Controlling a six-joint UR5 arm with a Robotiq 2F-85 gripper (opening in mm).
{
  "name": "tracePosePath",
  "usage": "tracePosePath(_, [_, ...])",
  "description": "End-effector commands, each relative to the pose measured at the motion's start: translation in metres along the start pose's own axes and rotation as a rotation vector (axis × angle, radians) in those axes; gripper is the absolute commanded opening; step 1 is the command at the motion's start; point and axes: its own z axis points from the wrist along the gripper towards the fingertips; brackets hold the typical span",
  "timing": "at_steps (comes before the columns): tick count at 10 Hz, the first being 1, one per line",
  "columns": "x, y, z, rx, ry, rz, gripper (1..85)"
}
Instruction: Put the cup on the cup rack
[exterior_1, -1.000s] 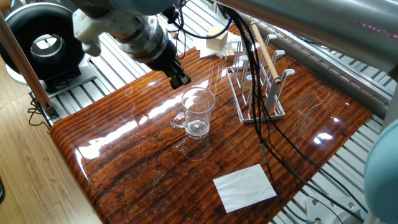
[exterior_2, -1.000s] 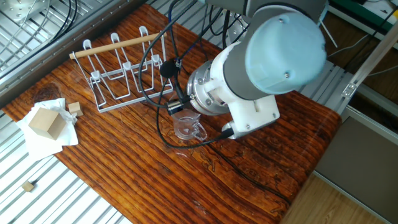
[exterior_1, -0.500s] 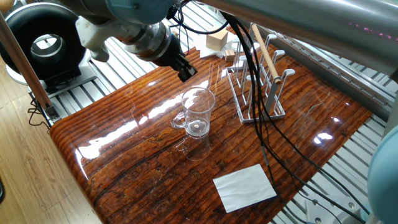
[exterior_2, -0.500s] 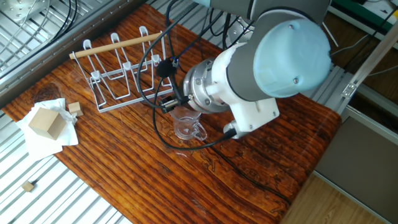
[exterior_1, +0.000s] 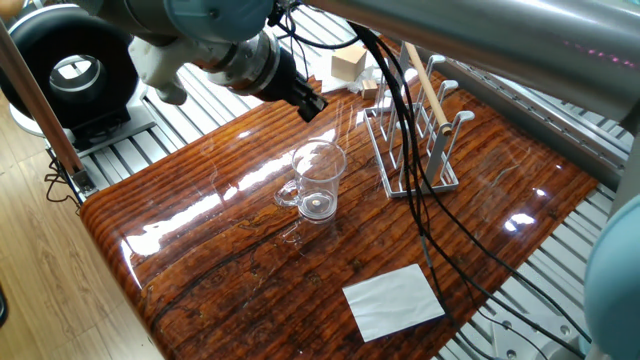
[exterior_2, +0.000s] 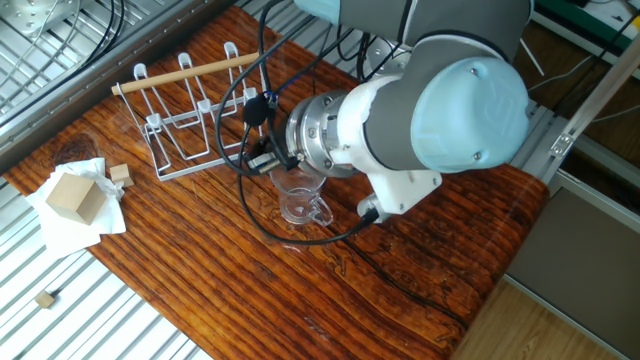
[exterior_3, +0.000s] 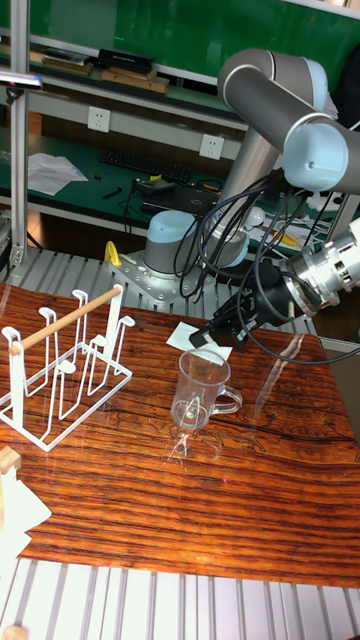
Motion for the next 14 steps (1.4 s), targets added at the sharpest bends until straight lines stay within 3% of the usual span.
tracePosePath(1, [0.002, -0.001, 0.002, -0.002, 0.007, -0.017, 1.3])
tracePosePath(5, [0.0, 0.0, 0.003, -0.007, -0.001, -0.002, 1.3])
tracePosePath(11, [-0.022, 0.017, 0.002, -0.08, -0.095, 0.131, 1.3])
tracePosePath(13, [-0.044, 0.024, -0.002, -0.118, -0.173, 0.194, 1.3])
tracePosePath(14, [-0.059, 0.029, -0.006, -0.15, -0.231, 0.236, 1.3])
